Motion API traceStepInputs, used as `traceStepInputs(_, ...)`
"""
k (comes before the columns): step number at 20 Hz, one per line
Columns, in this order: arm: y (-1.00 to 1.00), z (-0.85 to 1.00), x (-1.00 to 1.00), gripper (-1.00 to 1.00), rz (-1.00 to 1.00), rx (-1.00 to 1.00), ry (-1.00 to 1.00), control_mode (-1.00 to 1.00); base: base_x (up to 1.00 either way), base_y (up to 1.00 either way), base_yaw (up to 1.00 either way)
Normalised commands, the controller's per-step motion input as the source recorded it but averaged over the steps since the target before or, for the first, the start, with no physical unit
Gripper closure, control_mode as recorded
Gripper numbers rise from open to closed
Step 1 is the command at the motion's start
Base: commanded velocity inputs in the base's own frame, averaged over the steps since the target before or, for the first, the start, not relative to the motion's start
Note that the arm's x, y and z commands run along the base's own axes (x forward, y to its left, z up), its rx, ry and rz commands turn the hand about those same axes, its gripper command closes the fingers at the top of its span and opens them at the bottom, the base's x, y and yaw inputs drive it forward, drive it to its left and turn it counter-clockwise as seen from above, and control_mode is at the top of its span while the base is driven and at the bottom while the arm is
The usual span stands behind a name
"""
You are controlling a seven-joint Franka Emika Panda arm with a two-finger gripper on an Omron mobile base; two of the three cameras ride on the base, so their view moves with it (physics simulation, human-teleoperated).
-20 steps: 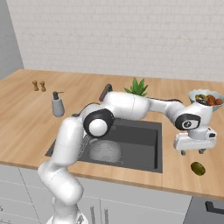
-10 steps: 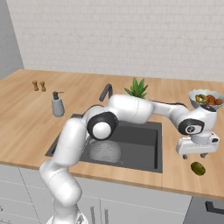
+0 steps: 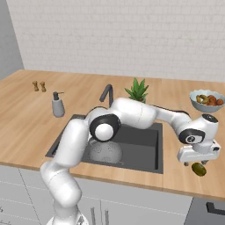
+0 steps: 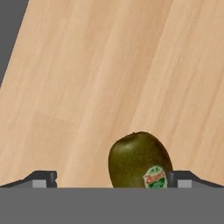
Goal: Put the colander in the sink, put the kiwi in the colander, and turn on the sink faucet and pour water over the colander.
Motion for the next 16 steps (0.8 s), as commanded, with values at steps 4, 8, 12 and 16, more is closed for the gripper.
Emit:
traceStepInputs(4,-0.11,-0.17,0.00,-1.00,0.00,0.00,-0.01,-1.00,0.00,0.00,0.00)
traceStepInputs(8,-0.06,-0.16,0.00,-1.00,0.00,0.00,0.00,-1.00,0.00,0.00,0.00)
traceStepInputs(12,-0.06,-0.14,0.00,-1.00,0.00,0.00,0.00,-1.00,0.00,0.00,0.00)
traceStepInputs(16,-0.09,-0.11,0.00,-1.00,0.00,0.00,0.00,-1.00,0.00,0.00,0.00)
